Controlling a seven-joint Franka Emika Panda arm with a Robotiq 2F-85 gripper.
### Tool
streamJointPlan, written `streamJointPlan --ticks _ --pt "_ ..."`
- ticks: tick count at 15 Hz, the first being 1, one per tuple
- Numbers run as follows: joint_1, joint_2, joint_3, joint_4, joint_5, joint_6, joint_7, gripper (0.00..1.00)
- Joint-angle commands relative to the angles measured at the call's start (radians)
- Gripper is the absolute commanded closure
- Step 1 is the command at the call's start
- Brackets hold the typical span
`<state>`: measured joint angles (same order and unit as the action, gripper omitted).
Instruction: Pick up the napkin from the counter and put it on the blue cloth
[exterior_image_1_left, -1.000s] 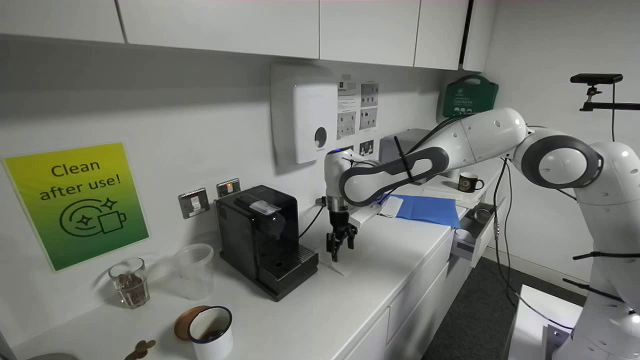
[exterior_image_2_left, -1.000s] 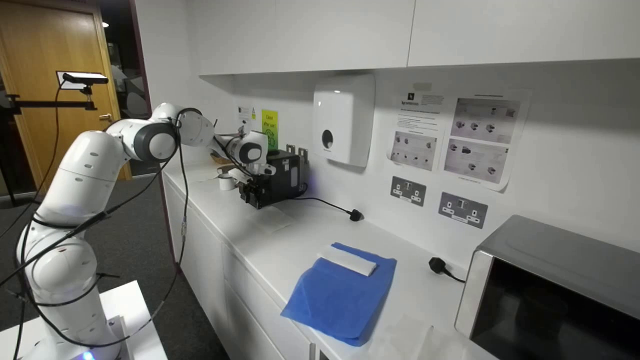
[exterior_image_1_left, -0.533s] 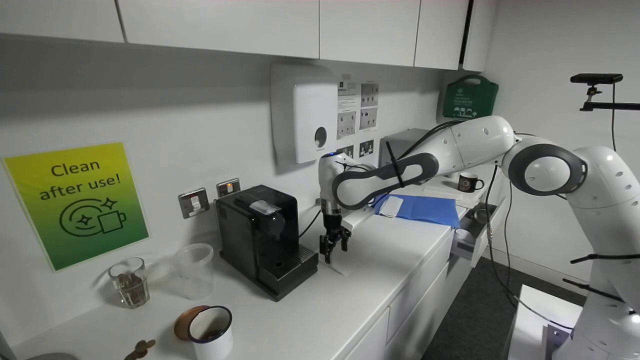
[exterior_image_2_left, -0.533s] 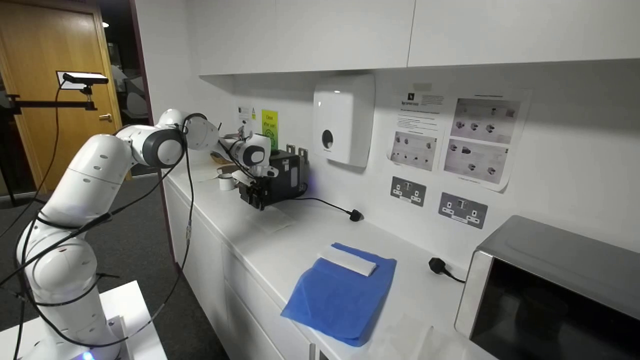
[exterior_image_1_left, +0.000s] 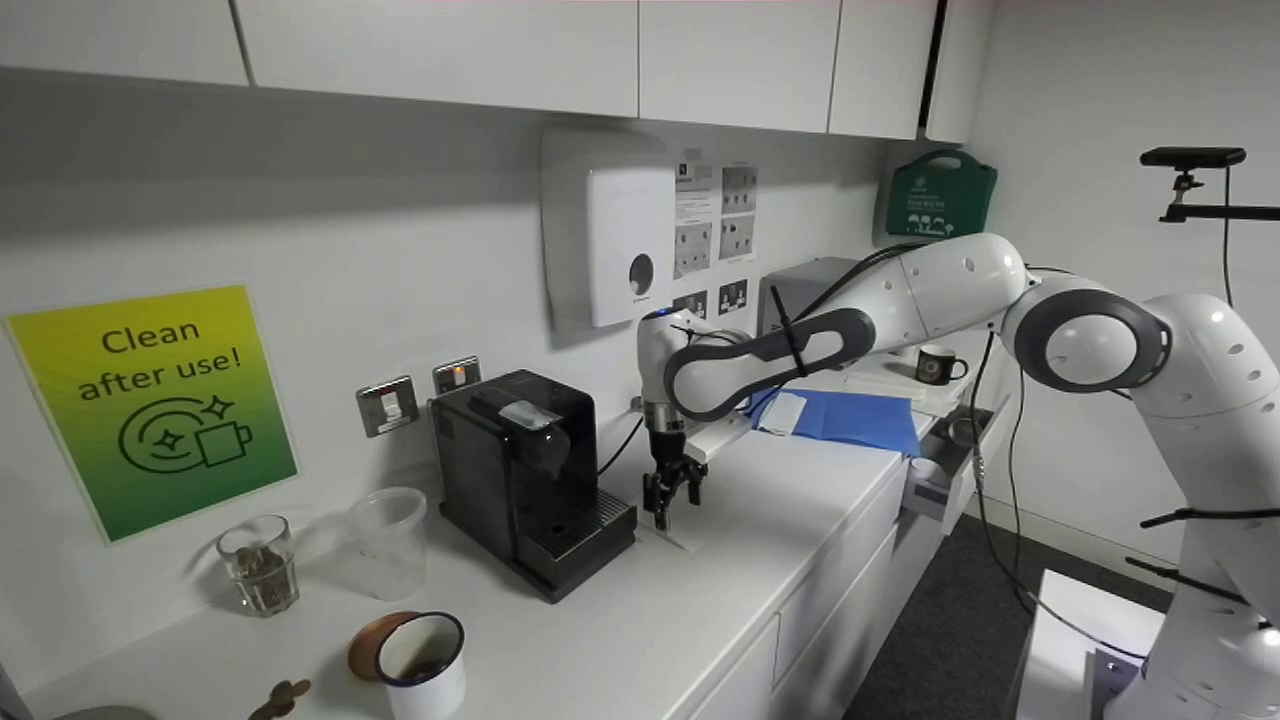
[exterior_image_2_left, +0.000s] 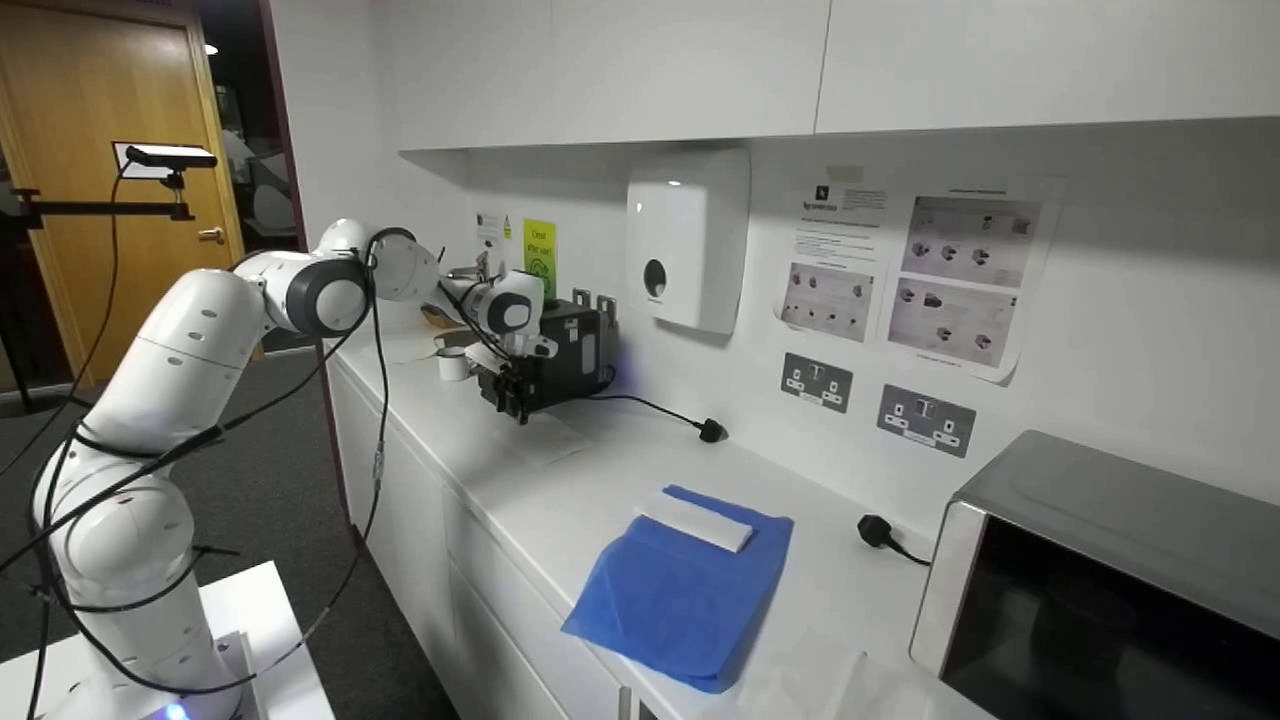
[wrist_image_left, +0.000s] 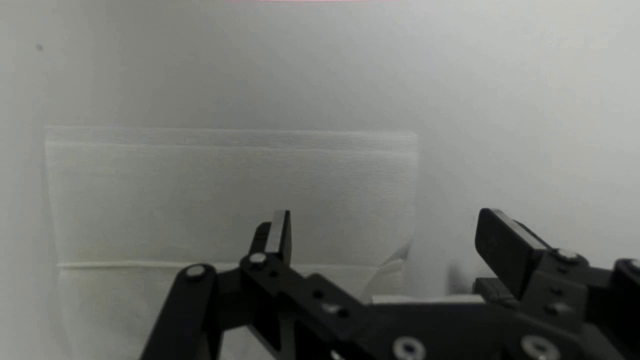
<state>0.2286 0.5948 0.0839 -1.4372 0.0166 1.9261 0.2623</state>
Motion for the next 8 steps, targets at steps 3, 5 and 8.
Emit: streamJointPlan --ticks 3,5,8 --pt "-0.008 -0.006 -0.001 -0.004 0.02 -0.032 0.009 0.0" --pt "-0.011 -0.004 0.001 -0.01 0.028 -0.024 0.006 0.0" --pt "-0.012 0.003 0.003 -0.009 0.037 -0.023 0.003 0.0"
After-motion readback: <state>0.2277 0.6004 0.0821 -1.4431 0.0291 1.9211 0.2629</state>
